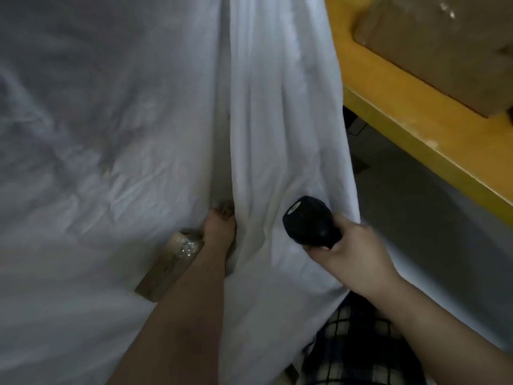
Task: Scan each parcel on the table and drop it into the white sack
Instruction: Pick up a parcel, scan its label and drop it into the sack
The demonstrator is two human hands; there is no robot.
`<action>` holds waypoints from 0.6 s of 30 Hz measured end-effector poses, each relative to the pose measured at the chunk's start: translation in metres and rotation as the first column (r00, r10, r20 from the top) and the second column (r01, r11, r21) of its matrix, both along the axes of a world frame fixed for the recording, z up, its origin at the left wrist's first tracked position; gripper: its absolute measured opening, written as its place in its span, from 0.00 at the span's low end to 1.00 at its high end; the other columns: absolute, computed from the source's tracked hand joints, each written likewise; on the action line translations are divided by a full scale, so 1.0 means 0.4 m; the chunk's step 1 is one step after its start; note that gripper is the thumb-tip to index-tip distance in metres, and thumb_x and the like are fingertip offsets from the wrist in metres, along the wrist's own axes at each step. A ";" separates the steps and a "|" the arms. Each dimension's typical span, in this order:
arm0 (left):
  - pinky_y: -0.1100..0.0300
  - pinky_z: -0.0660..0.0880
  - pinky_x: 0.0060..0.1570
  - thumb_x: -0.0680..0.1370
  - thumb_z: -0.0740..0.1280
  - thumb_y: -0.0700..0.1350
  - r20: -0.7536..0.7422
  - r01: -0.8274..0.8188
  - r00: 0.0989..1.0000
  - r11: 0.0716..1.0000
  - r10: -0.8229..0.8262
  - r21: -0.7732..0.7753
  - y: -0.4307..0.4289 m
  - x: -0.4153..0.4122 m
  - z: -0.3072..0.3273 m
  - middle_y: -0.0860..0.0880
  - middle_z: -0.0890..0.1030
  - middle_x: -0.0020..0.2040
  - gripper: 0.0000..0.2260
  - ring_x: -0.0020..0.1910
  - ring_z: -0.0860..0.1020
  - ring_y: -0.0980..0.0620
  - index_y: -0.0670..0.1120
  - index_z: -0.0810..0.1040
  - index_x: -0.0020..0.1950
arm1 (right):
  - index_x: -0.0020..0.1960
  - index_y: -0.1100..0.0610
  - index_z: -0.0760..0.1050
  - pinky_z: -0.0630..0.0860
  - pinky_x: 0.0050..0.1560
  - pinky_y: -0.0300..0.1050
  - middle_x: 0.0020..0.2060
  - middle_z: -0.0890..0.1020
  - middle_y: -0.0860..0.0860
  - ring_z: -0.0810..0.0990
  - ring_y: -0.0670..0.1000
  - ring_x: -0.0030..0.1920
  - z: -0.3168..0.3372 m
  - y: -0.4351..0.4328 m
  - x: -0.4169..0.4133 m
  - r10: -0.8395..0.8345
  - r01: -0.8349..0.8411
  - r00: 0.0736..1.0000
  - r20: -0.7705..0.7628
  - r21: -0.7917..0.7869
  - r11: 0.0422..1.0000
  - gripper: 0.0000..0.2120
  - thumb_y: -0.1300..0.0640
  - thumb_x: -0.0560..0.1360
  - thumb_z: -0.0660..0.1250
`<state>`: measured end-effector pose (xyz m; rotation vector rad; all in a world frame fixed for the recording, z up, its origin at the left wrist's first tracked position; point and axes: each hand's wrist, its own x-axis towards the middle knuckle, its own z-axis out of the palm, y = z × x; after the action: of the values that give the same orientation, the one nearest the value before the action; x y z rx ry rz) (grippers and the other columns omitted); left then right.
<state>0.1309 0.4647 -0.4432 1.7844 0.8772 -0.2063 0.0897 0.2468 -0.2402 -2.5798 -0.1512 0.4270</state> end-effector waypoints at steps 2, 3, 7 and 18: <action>0.43 0.76 0.55 0.76 0.65 0.49 -0.001 -0.009 1.000 1.000 0.009 0.028 -0.004 -0.029 0.037 0.37 0.80 0.53 0.16 0.53 0.78 0.37 0.38 0.73 0.57 | 0.49 0.39 0.70 0.75 0.34 0.43 0.36 0.78 0.42 0.76 0.44 0.37 0.004 -0.003 -0.006 -0.017 0.017 1.000 -0.006 -0.034 0.999 0.13 0.47 0.70 0.72; 0.44 0.75 0.56 0.77 0.65 0.47 0.000 -0.008 1.000 0.999 0.008 0.041 -0.013 -0.044 0.074 0.37 0.79 0.55 0.15 0.54 0.78 0.37 0.38 0.73 0.59 | 0.53 0.42 0.72 0.77 0.35 0.45 0.38 0.79 0.44 0.78 0.48 0.39 0.007 -0.006 -0.012 -0.023 0.023 1.000 -0.004 -0.054 0.998 0.14 0.46 0.70 0.72; 0.48 0.73 0.59 0.79 0.63 0.44 0.099 0.020 0.994 0.986 -0.037 0.167 -0.059 -0.099 0.229 0.39 0.77 0.58 0.15 0.58 0.76 0.41 0.38 0.71 0.62 | 0.63 0.49 0.72 0.78 0.39 0.49 0.44 0.82 0.51 0.80 0.56 0.44 0.042 -0.032 -0.060 -0.035 0.038 0.998 0.046 -0.062 0.997 0.22 0.47 0.71 0.71; 0.55 0.72 0.60 0.80 0.64 0.44 0.553 0.253 0.677 0.858 -0.487 0.446 -0.341 -0.244 0.716 0.48 0.71 0.65 0.19 0.61 0.73 0.51 0.46 0.68 0.70 | 0.48 0.53 0.75 0.77 0.40 0.47 0.35 0.79 0.47 0.80 0.48 0.39 0.272 -0.277 -0.233 -0.410 0.236 0.884 0.222 0.545 0.804 0.11 0.54 0.70 0.75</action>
<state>0.0333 0.3282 -0.1566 2.1396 0.0140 0.3252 -0.0036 0.1358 -0.1313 -2.0691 0.0680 -0.1707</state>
